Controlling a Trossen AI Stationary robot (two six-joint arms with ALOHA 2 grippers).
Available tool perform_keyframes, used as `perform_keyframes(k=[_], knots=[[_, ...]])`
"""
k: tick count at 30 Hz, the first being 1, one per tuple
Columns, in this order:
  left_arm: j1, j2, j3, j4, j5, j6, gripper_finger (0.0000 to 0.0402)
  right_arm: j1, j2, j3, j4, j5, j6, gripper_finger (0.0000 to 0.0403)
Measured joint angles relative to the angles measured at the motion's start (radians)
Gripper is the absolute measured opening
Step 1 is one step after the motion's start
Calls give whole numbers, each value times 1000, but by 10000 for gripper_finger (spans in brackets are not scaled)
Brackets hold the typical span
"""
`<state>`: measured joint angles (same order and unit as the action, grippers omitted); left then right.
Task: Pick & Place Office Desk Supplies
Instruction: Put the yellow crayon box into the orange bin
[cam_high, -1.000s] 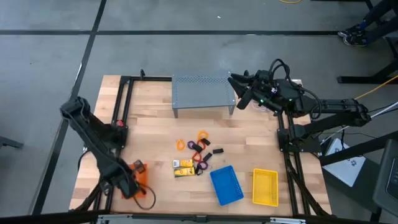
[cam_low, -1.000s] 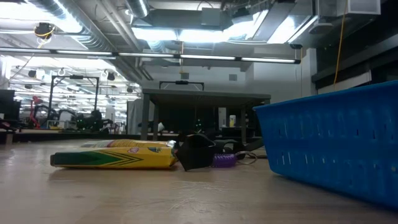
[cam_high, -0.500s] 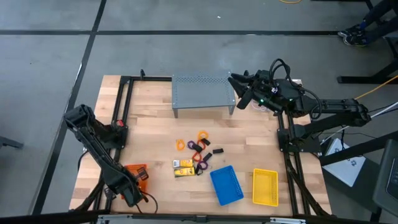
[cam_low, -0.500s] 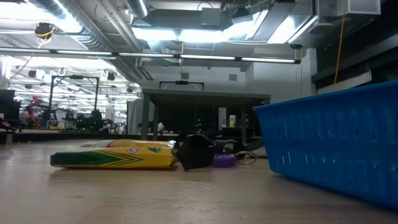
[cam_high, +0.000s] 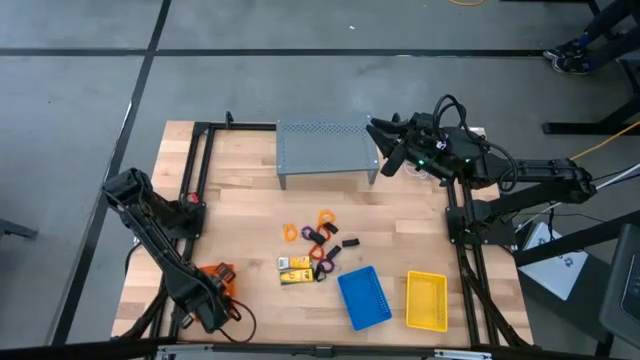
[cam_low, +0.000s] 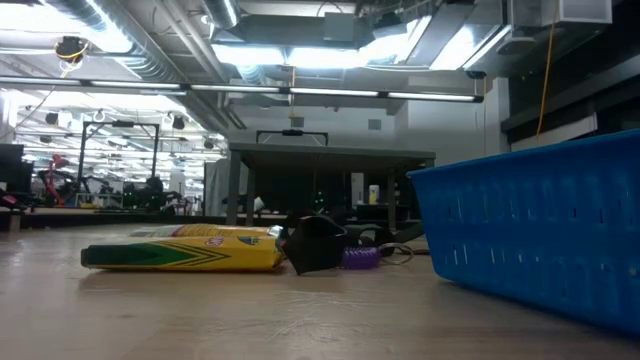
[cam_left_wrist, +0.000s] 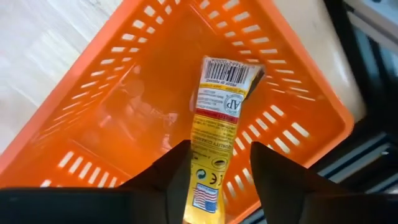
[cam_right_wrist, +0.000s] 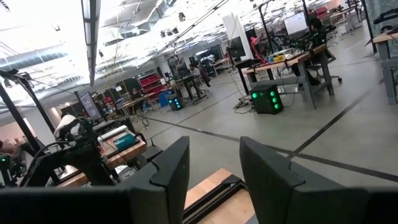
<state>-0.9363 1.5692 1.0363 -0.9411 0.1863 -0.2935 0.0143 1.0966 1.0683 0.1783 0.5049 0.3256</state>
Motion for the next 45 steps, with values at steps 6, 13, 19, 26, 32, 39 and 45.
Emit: perform_keyframes(k=[6, 13, 19, 26, 32, 39, 45], knots=[[0, -10, 0, -23, 20, -66, 190, 0, 0, 0, 0, 0, -19, 143], [2, -70, 38, -204, -79, -86, 194, 0, 0, 0, 0, 0, -27, 143], [31, -126, 113, -414, -240, -55, 194, 0, 0, 0, 0, 0, -27, 143], [213, -287, 174, -396, -422, -238, 183, 0, 0, 0, 0, 4, -75, 143], [506, -469, 123, -134, -451, -355, 158, -26, 0, 0, 15, -22, -79, 143], [725, -442, -3, 164, -317, -318, 140, -81, 0, 0, 15, -155, -75, 143], [746, -156, 37, 261, -251, -175, 152, -105, 0, 0, 2, -222, -68, 143]])
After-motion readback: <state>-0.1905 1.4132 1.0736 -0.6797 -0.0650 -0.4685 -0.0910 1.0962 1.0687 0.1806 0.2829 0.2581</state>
